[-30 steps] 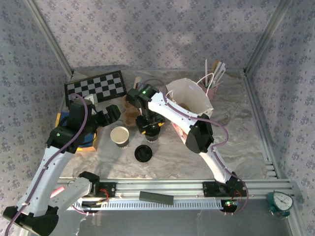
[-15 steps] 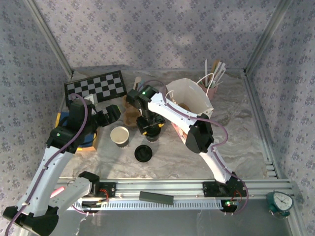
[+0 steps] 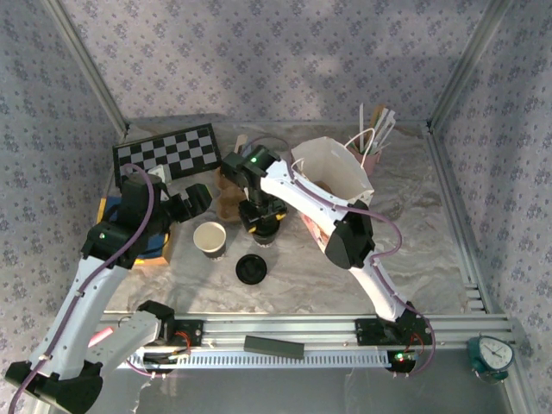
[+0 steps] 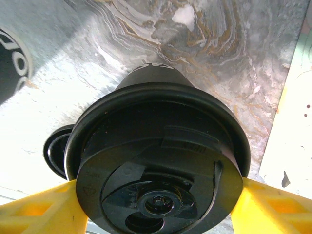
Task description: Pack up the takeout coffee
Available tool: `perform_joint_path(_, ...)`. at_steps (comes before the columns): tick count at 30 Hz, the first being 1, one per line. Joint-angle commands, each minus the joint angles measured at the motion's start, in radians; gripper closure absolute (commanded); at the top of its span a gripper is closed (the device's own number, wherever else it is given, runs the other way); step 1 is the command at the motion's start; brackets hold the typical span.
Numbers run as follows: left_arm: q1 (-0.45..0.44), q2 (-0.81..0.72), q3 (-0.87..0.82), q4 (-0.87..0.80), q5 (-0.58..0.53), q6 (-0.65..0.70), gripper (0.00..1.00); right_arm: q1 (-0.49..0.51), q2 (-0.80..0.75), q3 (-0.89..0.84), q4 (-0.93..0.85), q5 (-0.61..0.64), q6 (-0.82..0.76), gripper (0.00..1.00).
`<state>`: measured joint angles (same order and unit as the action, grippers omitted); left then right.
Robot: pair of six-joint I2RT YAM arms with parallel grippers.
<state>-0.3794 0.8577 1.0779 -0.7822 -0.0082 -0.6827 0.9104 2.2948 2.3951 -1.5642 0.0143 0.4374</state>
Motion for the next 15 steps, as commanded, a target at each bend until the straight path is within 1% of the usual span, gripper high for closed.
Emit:
perform_joint_path(1, 0.008, 0.007, 0.005, 0.026, 0.017, -0.008, 0.00, -0.001, -0.043, 0.068, -0.061, 0.025, 0.015, 0.30)
perform_joint_path(7, 0.009, 0.021, 0.013, 0.045, 0.035, -0.014, 0.00, -0.001, -0.104, 0.112, -0.080, 0.057, 0.009, 0.30)
perform_joint_path(15, 0.008, 0.050, 0.032, 0.074, 0.073, -0.029, 0.00, 0.007, -0.217, 0.113, -0.073, 0.090, 0.002, 0.31)
